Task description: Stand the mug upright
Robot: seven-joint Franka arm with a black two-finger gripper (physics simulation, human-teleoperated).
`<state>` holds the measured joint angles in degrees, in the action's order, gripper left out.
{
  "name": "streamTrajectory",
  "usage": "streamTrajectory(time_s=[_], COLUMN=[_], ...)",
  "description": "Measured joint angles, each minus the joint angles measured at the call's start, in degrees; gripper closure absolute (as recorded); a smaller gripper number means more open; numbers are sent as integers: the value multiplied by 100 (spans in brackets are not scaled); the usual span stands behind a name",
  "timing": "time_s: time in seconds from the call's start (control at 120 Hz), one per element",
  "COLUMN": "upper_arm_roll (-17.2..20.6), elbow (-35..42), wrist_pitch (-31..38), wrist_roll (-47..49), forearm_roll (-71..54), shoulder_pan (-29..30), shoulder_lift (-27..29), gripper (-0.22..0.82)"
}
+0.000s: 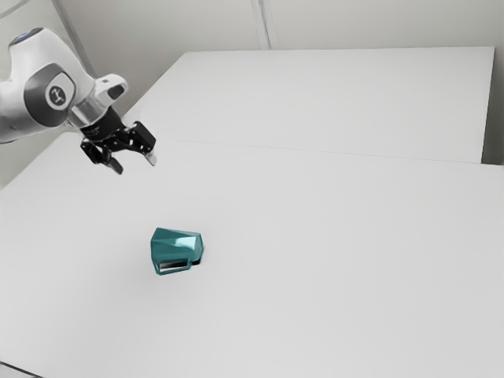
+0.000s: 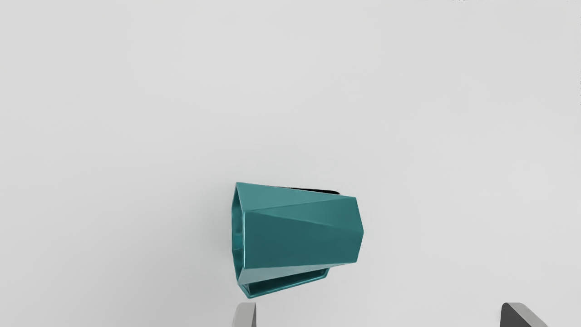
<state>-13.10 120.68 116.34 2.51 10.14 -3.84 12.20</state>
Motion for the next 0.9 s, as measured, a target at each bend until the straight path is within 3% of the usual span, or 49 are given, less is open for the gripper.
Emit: streamTrajectory(time_s=[0.267,0.467,0.575,0.733,0.9], upper_arm_roll=[-355,-1039,-1407,-2248,-2584], elbow=[1314,1921,2063,2015,1844], wrist_pitch=[1216,1460,1445,941,294], wrist_roll=[95,-286,-642,-1372,-2140], forearm_roll=[1379,2266,2502,2949,3095], shoulder_pan=[93,64,18,11,17], shoulder_lift=[487,408,283,-160,-382], gripper=[2,2,2,2,2])
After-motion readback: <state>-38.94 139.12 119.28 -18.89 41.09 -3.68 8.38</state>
